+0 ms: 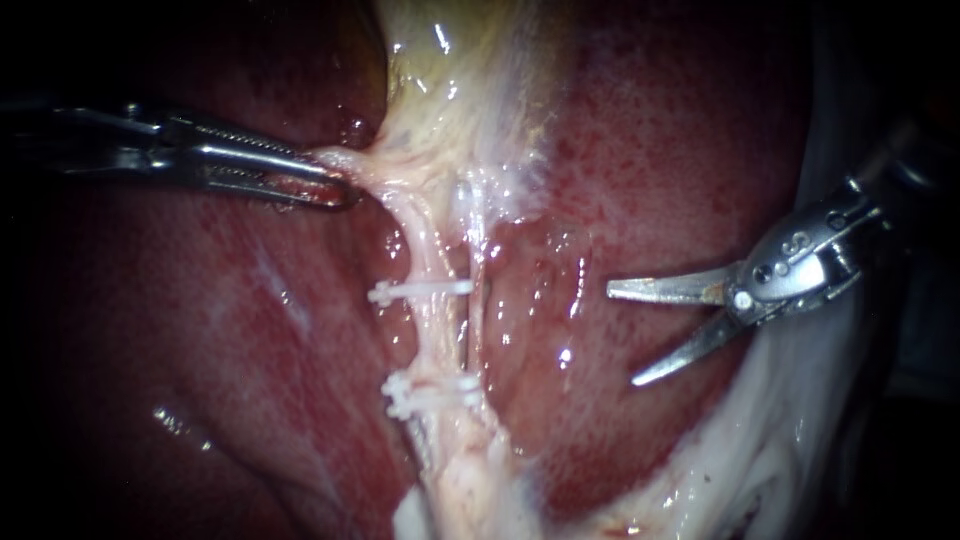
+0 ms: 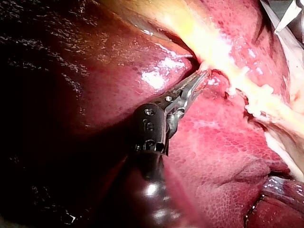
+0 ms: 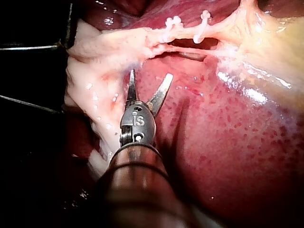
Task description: Go to the cutting position left tube
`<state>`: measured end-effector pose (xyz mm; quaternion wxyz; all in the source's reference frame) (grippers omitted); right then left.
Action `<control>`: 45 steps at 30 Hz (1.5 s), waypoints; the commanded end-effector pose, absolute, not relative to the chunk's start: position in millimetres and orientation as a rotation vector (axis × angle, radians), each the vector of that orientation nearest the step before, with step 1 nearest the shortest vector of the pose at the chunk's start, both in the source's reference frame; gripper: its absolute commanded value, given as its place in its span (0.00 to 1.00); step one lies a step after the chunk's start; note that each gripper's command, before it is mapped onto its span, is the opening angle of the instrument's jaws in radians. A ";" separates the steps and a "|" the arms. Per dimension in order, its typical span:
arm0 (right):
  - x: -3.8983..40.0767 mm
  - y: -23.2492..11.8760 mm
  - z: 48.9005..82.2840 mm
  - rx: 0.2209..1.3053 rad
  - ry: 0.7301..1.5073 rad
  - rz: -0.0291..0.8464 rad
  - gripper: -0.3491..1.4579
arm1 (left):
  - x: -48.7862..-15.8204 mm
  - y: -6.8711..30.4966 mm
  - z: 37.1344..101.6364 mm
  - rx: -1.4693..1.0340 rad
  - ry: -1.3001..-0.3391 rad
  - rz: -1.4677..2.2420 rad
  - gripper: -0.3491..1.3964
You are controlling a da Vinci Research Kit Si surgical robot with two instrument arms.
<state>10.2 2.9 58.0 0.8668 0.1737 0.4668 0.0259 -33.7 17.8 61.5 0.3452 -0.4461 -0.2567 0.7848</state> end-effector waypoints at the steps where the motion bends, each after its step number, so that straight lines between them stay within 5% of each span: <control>1: 10.2 2.9 58.0 0.364 0.977 0.054 1.00 | -33.4 18.0 61.0 -1.159 -0.672 2.036 0.00; 11: 10.4 2.9 58.0 0.363 0.977 0.055 1.00 | -28.8 20.4 56.7 -1.175 -0.648 1.996 0.00; 18: 12.2 2.8 57.9 0.397 0.986 0.050 1.00 | -29.2 20.2 56.1 -1.181 -0.636 1.993 0.00; 27: 17.7 1.3 58.3 0.524 0.998 0.163 1.00 | -29.4 20.2 56.1 -1.183 -0.632 1.997 0.00; 36: 24.0 0.0 61.6 0.616 0.978 0.225 1.00 | -29.7 19.9 56.1 -1.181 -0.624 1.997 0.00; 45: 25.4 -1.2 66.7 0.675 0.944 0.256 1.00 | -29.8 19.8 56.1 -1.182 -0.626 1.997 0.00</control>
